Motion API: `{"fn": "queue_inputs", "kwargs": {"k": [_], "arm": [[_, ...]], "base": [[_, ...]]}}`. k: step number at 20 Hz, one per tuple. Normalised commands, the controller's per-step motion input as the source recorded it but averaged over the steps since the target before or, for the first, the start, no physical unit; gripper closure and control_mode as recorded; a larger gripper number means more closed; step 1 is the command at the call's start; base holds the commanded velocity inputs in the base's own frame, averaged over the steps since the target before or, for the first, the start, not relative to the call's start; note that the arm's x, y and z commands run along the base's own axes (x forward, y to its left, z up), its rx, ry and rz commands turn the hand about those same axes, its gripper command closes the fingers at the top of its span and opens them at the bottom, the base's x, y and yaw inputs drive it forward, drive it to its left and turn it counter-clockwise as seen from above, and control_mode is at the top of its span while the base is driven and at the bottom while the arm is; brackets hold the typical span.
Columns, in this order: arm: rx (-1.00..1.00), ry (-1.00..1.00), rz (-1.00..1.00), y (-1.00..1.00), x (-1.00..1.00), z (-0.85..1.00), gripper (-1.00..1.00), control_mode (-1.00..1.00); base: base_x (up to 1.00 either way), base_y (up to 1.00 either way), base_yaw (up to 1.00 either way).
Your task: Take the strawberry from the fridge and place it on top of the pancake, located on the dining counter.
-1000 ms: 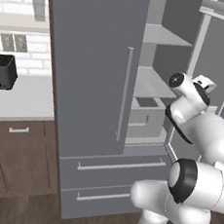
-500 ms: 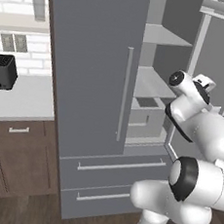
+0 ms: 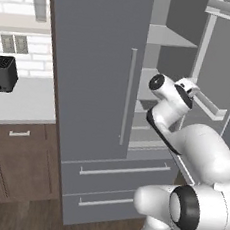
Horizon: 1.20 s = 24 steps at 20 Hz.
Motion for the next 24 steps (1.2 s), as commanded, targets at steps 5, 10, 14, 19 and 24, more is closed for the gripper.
{"fn": "queue_inputs", "kwargs": {"k": [5, 10, 14, 19, 24], "arm": [[0.23, -0.1, 0.0, 1.0, -0.01, -0.04, -1.0, -1.0], [0.59, 0.0, -0.03, 0.96, 0.0, -0.2, -1.0, -1.0], [0.84, 0.0, -0.08, 0.47, 0.0, -0.07, -1.0, -1.0], [0.59, -0.11, -0.08, 0.3, 0.25, 0.23, -1.0, -1.0], [0.05, -0.13, -0.12, 0.06, 0.3, 0.71, -1.0, -1.0]], "base": [[0.0, 0.0, 0.0], [0.0, 0.0, 0.0], [0.0, 0.0, 0.0], [0.0, 0.0, 0.0], [0.0, 0.0, 0.0]]}}
